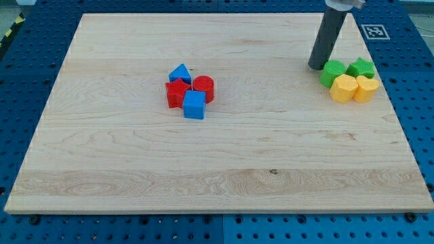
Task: Place the arm to the top of the blue triangle
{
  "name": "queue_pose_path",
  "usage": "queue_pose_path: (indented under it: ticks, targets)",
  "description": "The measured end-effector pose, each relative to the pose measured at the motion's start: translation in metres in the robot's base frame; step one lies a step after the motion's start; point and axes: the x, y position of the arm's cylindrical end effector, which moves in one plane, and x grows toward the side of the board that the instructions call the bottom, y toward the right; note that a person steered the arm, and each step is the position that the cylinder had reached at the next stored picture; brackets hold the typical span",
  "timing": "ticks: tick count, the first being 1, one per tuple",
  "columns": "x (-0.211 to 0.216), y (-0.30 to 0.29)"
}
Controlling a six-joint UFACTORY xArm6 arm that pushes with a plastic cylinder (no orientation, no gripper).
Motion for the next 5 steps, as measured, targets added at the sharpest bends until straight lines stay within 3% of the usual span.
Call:
queue_pose_path:
  ticks: [5]
  targets:
    - [-0.004,-0.012]
